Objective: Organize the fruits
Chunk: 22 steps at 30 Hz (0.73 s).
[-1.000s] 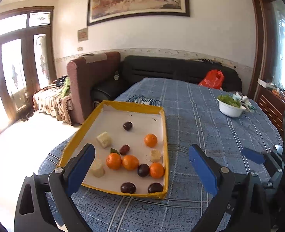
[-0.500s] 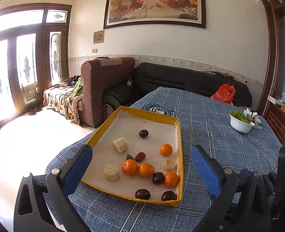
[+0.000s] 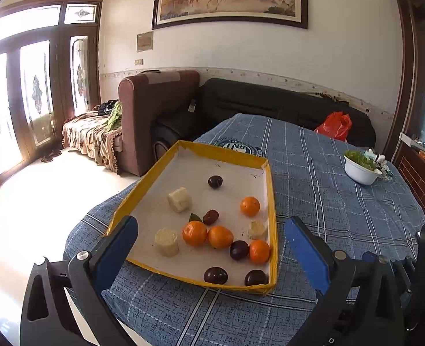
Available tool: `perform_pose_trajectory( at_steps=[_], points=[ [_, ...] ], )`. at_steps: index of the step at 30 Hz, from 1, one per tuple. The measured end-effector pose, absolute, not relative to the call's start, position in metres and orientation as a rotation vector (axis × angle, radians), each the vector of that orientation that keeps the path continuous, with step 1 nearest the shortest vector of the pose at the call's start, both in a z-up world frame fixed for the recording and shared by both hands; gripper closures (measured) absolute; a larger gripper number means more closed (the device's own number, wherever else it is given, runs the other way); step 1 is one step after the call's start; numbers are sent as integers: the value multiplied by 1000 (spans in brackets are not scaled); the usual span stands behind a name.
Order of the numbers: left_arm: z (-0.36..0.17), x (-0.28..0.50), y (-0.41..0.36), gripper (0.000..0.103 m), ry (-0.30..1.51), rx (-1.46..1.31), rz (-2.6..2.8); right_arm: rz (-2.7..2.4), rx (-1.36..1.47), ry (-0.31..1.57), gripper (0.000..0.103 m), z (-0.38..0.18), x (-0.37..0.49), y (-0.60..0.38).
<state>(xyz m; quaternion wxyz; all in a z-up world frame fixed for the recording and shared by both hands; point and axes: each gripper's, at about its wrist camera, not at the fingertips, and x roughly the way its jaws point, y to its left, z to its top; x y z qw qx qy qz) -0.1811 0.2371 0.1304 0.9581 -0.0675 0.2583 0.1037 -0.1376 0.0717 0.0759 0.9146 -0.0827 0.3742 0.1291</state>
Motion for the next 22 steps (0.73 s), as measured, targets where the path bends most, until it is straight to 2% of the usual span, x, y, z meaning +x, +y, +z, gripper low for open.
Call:
perform_pose_trajectory(
  at_steps=[10, 17, 22],
  points=[
    [173, -243, 251, 0, 239, -200, 323, 293, -166, 664, 14, 98, -163, 71],
    [153, -230, 260, 0, 360, -283, 247, 307, -170, 666, 14, 97, -167, 71],
    [144, -215, 243, 0, 426, -202, 277, 277, -158, 687, 13, 94, -161, 57]
  ],
)
